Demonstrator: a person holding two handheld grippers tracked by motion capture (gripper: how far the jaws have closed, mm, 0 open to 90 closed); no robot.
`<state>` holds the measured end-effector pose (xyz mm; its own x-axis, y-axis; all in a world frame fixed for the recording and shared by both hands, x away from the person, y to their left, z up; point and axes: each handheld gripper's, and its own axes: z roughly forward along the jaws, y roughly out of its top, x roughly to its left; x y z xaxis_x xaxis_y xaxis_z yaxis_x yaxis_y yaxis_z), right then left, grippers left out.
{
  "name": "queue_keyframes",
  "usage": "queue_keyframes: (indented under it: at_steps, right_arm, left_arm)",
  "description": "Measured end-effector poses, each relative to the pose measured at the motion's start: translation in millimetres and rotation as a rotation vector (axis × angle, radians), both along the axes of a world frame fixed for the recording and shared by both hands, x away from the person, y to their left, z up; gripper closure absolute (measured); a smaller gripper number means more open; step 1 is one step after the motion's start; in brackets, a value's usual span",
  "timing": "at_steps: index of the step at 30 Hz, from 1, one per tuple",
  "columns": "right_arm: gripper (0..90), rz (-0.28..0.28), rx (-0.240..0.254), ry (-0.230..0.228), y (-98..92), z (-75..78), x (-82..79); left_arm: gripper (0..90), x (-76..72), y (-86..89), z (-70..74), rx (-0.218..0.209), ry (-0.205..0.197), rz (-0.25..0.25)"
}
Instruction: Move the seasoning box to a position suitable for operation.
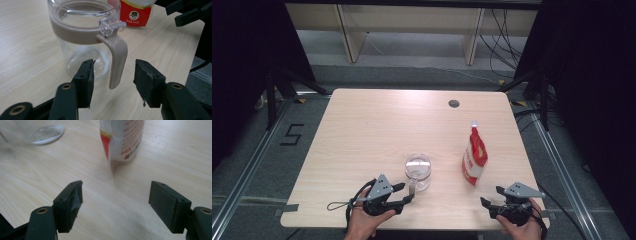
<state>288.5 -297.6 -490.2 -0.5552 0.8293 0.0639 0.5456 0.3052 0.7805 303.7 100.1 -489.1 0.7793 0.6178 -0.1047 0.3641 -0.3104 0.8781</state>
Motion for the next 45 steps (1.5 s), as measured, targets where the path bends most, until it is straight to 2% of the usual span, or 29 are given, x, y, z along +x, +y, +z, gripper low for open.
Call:
queue_keyframes:
  at_steps: [2,5,6,9,12,15,16,17,18,19,24,26,27,29,31,32,34,35,36,37,39,41,42,45]
  right_arm:
    - [28.1,0.0,0.002,0.0,0.0,0.1,0.0]
    - [28.1,0.001,0.002,-0.001,0.0,0.2,-0.1]
    - [28.1,0.005,-0.001,0.003,0.2,0.1,0.1]
    - [28.1,0.002,-0.004,0.004,0.6,0.1,-0.1]
    - [28.1,0.005,-0.003,0.003,0.4,0.1,0.3]
    - [28.1,0.006,-0.004,0.001,0.2,0.3,0.1]
    - [28.1,0.004,-0.005,0.002,0.2,0.3,-0.2]
    - [28.1,0.007,-0.004,0.003,0.5,0.2,-0.2]
    - [28.1,0.01,-0.004,0.001,0.7,0.1,-0.1]
    - [28.1,0.01,-0.006,0.005,0.7,0.3,-0.1]
    - [28.1,0.009,-0.001,0.006,0.3,-0.5,0.1]
    - [28.1,0.007,0.0,0.011,0.4,0.3,-0.5]
    - [28.1,0.007,0.0,0.011,0.4,0.3,-0.5]
    - [28.1,0.015,-0.013,0.006,0.7,-0.1,0.0]
    - [28.1,0.016,-0.012,0.006,1.7,-0.2,-0.1]
    - [28.1,0.018,-0.014,0.004,1.4,-0.1,-0.3]
    - [28.1,0.017,-0.008,0.007,1.1,0.3,-0.5]
    - [28.1,0.017,-0.008,0.007,1.1,0.3,-0.5]
    - [28.1,0.017,-0.007,0.007,1.3,0.5,-0.6]
    - [28.1,0.017,-0.006,0.008,1.8,0.5,-0.7]
    - [28.1,0.018,-0.006,0.0,2.8,-0.1,-0.6]
    - [28.1,0.023,-0.005,0.004,3.1,0.1,-0.5]
    - [28.1,0.014,0.013,0.024,4.9,-0.6,-1.7]
    - [28.1,0.015,0.013,0.026,4.8,-0.7,-1.6]
  left_arm:
    - [57.5,0.0,-3.0,-0.9,-0.008,0.01,0.006]
    - [64.2,1.4,-8.2,-1.9,-0.001,-0.01,0.011]
    - [66.2,1.8,-9.6,-1.9,0.02,-0.021,0.015]
    - [71.0,0.6,-13.5,-2.5,0.019,-0.019,0.019]
    - [73.4,-0.1,-16.4,-2.7,0.027,-0.04,0.017]
    - [73.9,-0.2,-16.1,-3.1,0.021,-0.037,0.017]
    - [74.0,-0.8,-14.5,-2.2,0.036,-0.041,0.024]
    - [74.0,1.0,-13.1,-2.4,0.033,-0.054,0.006]
    - [74.0,-0.2,-12.9,-2.5,0.024,-0.036,0.025]
    - [74.0,0.0,-9.3,-1.5,0.043,-0.031,0.022]
    - [73.6,2.1,2.2,-0.2,0.049,-0.023,0.024]
    - [73.3,2.9,4.5,-0.5,0.039,-0.024,0.023]
    - [73.3,2.9,8.5,0.4,0.057,-0.019,0.029]
    - [72.8,4.1,14.8,0.3,0.051,-0.017,0.035]
    - [72.6,5.4,21.6,0.8,0.058,-0.017,0.046]
    - [72.5,7.6,30.3,1.0,0.065,-0.025,0.066]
    - [72.4,10.5,38.1,1.3,0.081,-0.045,0.074]
    - [72.4,10.5,38.1,1.3,0.081,-0.045,0.074]
    - [72.4,11.8,44.1,0.7,0.066,-0.028,0.108]
    - [72.5,11.8,44.1,0.7,0.066,-0.028,0.108]
    - [72.8,16.7,52.7,-0.7,0.058,-0.034,0.14]
    - [73.3,17.3,54.4,-0.5,0.06,-0.027,0.151]
    - [73.7,19.9,57.2,-0.8,0.061,-0.03,0.174]
    - [74.7,22.5,57.8,-1.4,0.065,-0.04,0.175]
